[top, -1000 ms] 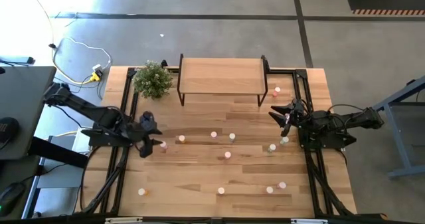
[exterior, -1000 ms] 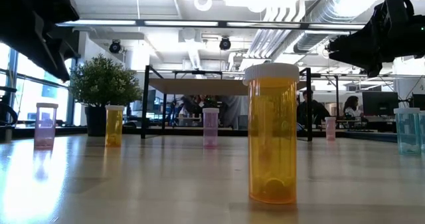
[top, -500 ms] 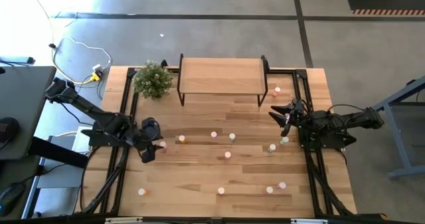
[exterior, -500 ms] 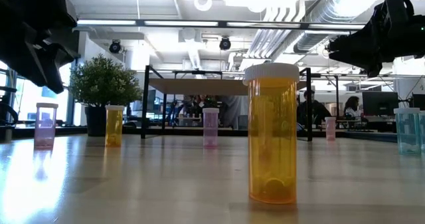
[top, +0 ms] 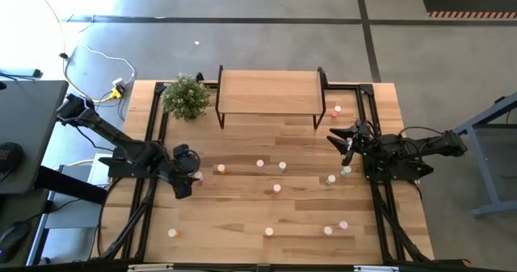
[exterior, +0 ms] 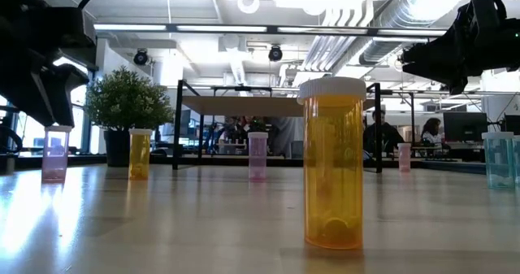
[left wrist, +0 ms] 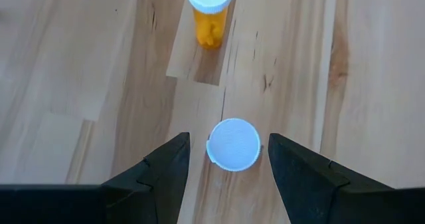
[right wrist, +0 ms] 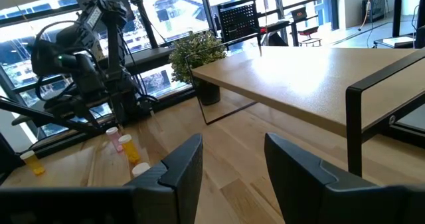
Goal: Pick and place medicine bottles onto shelf by color
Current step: Put the top left violet pill bottle on the shelf
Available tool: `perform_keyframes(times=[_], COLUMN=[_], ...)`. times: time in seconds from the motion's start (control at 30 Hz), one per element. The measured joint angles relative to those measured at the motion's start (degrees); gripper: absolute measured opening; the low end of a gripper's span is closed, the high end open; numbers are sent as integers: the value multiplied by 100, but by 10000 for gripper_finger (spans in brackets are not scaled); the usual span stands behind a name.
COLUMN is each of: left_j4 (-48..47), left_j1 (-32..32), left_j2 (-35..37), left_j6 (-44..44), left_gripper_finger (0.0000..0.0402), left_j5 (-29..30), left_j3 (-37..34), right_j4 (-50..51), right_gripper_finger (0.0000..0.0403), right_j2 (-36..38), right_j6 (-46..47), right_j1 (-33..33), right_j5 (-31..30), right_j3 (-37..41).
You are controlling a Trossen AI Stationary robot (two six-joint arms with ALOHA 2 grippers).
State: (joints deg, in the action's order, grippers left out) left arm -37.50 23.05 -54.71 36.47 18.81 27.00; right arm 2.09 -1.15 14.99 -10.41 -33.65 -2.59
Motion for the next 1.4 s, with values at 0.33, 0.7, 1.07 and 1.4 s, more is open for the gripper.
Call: perform_keyframes(times=[0.33,0.7,1.07,1.4], left_j4=[189,199,422,478], left_j1=[0,0,0,-6], left_j2=[-449,-694,-704,-702], left_j6=[87,195,85,-15], left_gripper_finger=[195,170,104,108], left_j5=[119,142,127,114], left_j3=[-2,-2,-2,148], right_j4=[0,0,0,0], right_gripper_finger=[154,154,154,154], right_j2=[-1,-2,0,-1], right_j6=[-1,1,-1,-1], right_j1=[0,-1,-1,0], right_j5=[0,0,0,0], right_j3=[0,0,0,0])
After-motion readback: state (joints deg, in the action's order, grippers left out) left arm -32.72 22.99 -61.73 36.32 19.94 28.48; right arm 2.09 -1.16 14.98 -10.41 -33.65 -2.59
